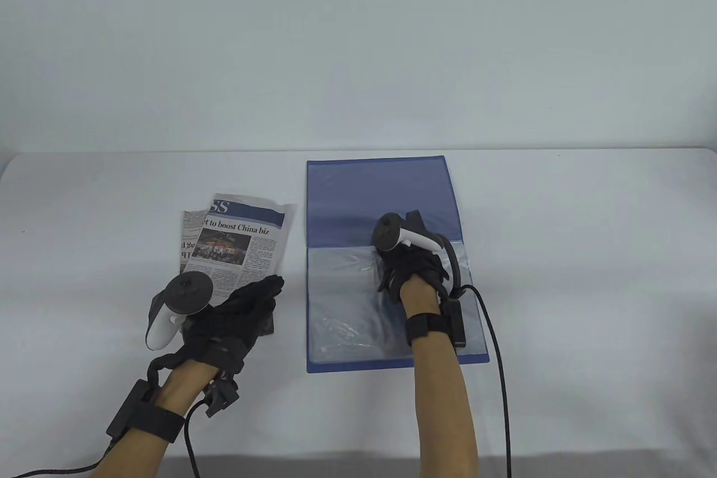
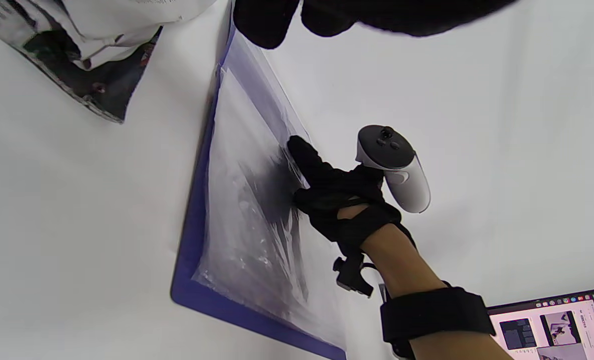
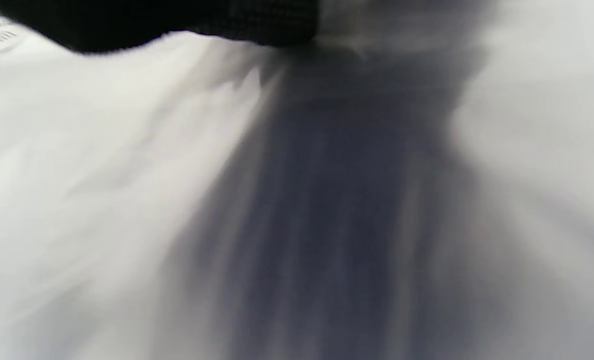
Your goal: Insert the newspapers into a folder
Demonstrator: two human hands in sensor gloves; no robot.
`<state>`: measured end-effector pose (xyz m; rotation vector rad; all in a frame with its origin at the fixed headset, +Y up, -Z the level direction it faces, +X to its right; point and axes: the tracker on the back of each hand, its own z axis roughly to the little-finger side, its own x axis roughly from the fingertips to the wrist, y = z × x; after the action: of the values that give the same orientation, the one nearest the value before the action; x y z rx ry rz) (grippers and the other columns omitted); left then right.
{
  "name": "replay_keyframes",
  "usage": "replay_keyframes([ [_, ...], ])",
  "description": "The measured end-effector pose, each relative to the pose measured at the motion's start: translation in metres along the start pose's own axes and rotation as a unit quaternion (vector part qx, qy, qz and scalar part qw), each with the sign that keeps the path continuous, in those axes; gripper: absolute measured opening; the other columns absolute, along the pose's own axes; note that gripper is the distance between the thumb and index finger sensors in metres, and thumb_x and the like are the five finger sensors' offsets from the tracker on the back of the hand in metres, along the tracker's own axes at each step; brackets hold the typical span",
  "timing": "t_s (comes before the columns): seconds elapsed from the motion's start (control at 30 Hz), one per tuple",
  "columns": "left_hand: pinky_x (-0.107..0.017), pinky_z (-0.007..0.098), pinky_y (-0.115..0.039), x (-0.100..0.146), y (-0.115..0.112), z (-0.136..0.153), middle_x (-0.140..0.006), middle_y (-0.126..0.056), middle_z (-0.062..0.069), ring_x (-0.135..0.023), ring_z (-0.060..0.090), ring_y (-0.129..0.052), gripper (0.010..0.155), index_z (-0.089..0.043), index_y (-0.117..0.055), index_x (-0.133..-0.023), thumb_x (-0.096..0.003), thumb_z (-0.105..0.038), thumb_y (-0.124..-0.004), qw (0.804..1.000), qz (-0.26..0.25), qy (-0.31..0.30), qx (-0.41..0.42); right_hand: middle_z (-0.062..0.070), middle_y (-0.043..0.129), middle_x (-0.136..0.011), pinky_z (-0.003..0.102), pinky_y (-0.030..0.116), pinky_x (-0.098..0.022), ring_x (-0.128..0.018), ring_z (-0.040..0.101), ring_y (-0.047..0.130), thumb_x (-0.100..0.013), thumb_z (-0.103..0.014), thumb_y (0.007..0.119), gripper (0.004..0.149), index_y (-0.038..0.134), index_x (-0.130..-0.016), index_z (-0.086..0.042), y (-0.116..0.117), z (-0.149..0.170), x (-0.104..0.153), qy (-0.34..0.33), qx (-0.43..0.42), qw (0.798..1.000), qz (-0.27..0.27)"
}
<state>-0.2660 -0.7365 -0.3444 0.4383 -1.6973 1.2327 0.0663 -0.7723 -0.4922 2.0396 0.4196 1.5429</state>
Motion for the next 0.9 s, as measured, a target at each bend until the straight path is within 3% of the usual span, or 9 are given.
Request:
replay_keyframes([
  [0.1, -0.090, 0.064, -0.016, 0.000, 0.000, 0.001, -0.132, -0.023, 0.002, -0.123, 0.034, -0.010, 0.077, -0.042, -0.011, -0.120, -0.0568, -0.061, -0.051, 1.000, -0.006, 0.002, -0.006, 0.015, -0.017, -0.097, 0.069, 0.017, -0.063, -0.089, 0.052, -0.009, -0.060, -0.023, 0.069, 0.090, -0.012, -0.098, -0.015, -0.011, -0.014, 0.031, -0.058, -0.058, 0.996, 0.031],
  [0.17, -0.090, 0.064, -0.016, 0.000, 0.001, 0.000, -0.132, -0.021, 0.002, -0.123, 0.033, -0.009, 0.078, -0.043, -0.007, -0.119, -0.0568, -0.061, -0.051, 1.000, -0.011, 0.000, -0.003, 0.017, -0.016, -0.098, 0.069, 0.017, -0.063, -0.089, 0.053, -0.008, -0.061, -0.028, 0.071, 0.092, -0.010, -0.100, -0.013, -0.011, -0.026, 0.053, -0.088, -0.071, 0.993, 0.035],
  [0.23, -0.090, 0.064, -0.015, 0.000, 0.002, 0.000, -0.132, -0.020, 0.002, -0.123, 0.033, -0.009, 0.078, -0.043, -0.007, -0.119, -0.0570, -0.061, -0.051, 1.000, -0.012, 0.000, -0.003, 0.021, -0.009, -0.101, 0.072, 0.020, -0.063, -0.091, 0.055, -0.003, -0.061, -0.036, 0.073, 0.088, 0.003, -0.106, -0.007, -0.005, -0.038, 0.070, -0.096, -0.057, 0.993, 0.030],
  [0.3, -0.090, 0.064, -0.015, 0.000, 0.002, 0.000, -0.132, -0.020, 0.001, -0.123, 0.033, -0.009, 0.078, -0.043, -0.007, -0.119, -0.0570, -0.061, -0.051, 1.000, -0.014, 0.001, -0.005, 0.025, 0.007, -0.105, 0.072, 0.026, -0.064, -0.095, 0.056, 0.010, -0.060, -0.038, 0.074, 0.072, 0.034, -0.108, -0.002, 0.014, -0.056, 0.083, -0.117, -0.035, 0.992, 0.036],
  [0.43, -0.090, 0.063, -0.015, 0.002, 0.002, 0.000, -0.132, -0.019, 0.001, -0.123, 0.032, -0.008, 0.078, -0.043, -0.007, -0.119, -0.0571, -0.060, -0.051, 1.000, -0.025, 0.000, -0.013, 0.026, 0.028, -0.107, 0.072, 0.034, -0.065, -0.098, 0.054, 0.028, -0.059, -0.041, 0.077, 0.060, 0.058, -0.100, -0.002, 0.049, -0.088, 0.084, -0.138, 0.014, 0.989, 0.044],
  [0.5, -0.090, 0.063, -0.015, 0.004, 0.003, 0.002, -0.132, -0.019, 0.001, -0.123, 0.033, -0.007, 0.078, -0.043, -0.007, -0.119, -0.0572, -0.060, -0.051, 0.999, -0.030, 0.008, -0.012, 0.024, 0.031, -0.107, 0.071, 0.035, -0.065, -0.098, 0.052, 0.030, -0.059, -0.044, 0.078, 0.058, 0.061, -0.097, -0.005, 0.063, -0.104, 0.079, -0.117, 0.103, 0.987, 0.041],
  [0.6, -0.090, 0.063, -0.015, 0.004, 0.004, 0.007, -0.132, -0.019, 0.001, -0.123, 0.032, -0.007, 0.077, -0.042, -0.008, -0.119, -0.0573, -0.060, -0.051, 0.999, -0.034, 0.017, -0.005, 0.023, 0.034, -0.107, 0.070, 0.038, -0.066, -0.098, 0.050, 0.033, -0.059, -0.039, 0.079, 0.053, 0.060, -0.094, -0.005, 0.075, -0.114, 0.073, -0.107, 0.144, 0.983, 0.031],
  [0.77, -0.090, 0.063, -0.014, 0.006, 0.004, 0.008, -0.131, -0.017, 0.002, -0.122, 0.032, -0.005, 0.075, -0.039, -0.015, -0.121, -0.0579, -0.059, -0.051, 0.999, -0.036, 0.017, -0.007, 0.019, 0.049, -0.104, 0.068, 0.042, -0.066, -0.098, 0.047, 0.045, -0.058, -0.028, 0.079, 0.040, 0.070, -0.089, -0.005, 0.068, -0.114, 0.076, -0.101, 0.109, 0.987, 0.066],
  [0.9, -0.089, 0.063, -0.012, 0.009, 0.007, -0.001, -0.131, -0.014, 0.004, -0.120, 0.033, 0.000, 0.073, -0.035, -0.022, -0.122, -0.0594, -0.057, -0.052, 0.998, -0.062, -0.009, 0.006, 0.019, 0.052, -0.103, 0.068, 0.043, -0.066, -0.098, 0.046, 0.048, -0.058, -0.028, 0.079, 0.039, 0.071, -0.088, -0.005, 0.050, -0.099, 0.087, -0.123, 0.000, 0.988, 0.096],
])
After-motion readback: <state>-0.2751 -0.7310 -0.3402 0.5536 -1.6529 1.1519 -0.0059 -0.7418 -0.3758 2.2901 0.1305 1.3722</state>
